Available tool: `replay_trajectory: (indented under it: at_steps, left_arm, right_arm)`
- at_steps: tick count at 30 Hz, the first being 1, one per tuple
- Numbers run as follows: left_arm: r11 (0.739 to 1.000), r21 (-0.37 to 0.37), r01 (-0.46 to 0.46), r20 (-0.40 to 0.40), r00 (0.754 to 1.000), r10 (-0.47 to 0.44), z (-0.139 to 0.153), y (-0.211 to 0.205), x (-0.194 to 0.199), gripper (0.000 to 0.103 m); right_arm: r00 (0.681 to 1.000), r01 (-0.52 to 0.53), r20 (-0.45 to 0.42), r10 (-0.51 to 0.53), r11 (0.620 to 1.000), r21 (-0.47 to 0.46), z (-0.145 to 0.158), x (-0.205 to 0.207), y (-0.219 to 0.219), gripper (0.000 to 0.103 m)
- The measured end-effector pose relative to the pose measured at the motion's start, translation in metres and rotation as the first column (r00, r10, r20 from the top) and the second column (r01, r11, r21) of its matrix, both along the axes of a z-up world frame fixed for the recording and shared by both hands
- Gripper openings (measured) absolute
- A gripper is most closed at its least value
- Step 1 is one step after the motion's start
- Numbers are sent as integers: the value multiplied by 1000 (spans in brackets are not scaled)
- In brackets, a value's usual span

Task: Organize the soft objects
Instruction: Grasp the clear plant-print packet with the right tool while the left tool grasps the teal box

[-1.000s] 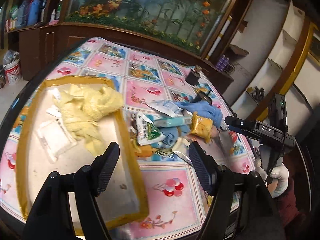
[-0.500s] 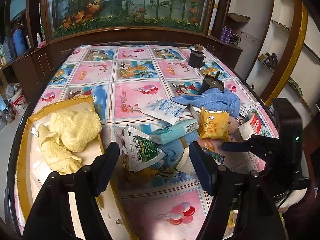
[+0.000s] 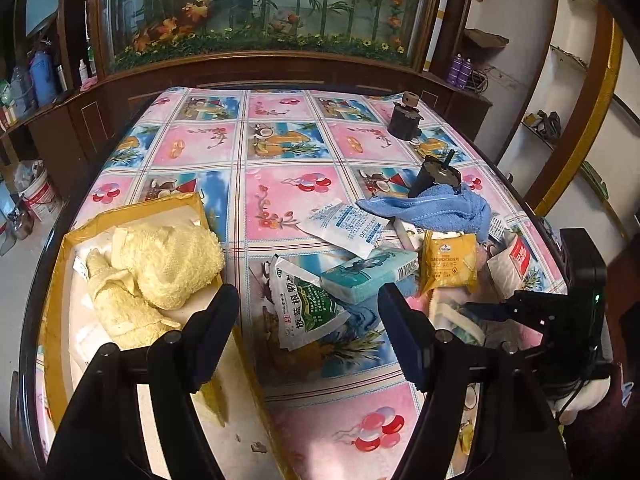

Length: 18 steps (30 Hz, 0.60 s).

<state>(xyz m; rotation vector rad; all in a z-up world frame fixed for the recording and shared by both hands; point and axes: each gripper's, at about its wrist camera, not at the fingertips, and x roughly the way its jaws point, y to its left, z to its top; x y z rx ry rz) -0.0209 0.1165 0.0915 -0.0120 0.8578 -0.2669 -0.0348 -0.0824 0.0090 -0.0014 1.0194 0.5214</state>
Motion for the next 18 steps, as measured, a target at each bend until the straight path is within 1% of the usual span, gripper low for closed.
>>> replay_trajectory:
  at_steps: [2,4,5,6,8,11,13,17,18]
  left_arm:
    - [1000,5,8,0,1000,-8,-1,2,3,71]
    - [999,7,34,-2,999,-34,-4,-1,6,71]
    - [998,14,55,-4,998,-55,-6,-5,9,71]
    - [996,32,78,-10,997,-78,-9,-11,11,71]
    - [989,71,132,-21,991,-131,-14,-25,13,71]
    - [966,162,203,-16,979,-204,-21,-49,18,71]
    - [946,205,250,-16,968,-252,-27,-63,23,71]
    - [909,259,325,-63,945,-320,-46,-88,38,71]
    - [904,261,338,-82,941,-328,-50,-92,44,71]
  right_arm:
    - [999,45,-18,-43,994,99,-2,4,-26,62]
    - [996,82,-39,-75,977,197,-5,7,-45,63]
    - [995,92,-48,-83,970,224,-5,7,-49,63]
    - [995,98,-51,-88,968,230,-5,7,-51,63]
    - [995,93,-37,-87,973,211,-5,5,-47,63]
    - [997,82,-14,-80,981,175,-3,5,-39,64]
    - [997,82,-12,-81,981,175,-3,6,-39,64]
    - [997,83,-15,-82,980,182,-3,7,-37,65]
    - [997,82,-13,-81,980,180,-3,6,-36,65]
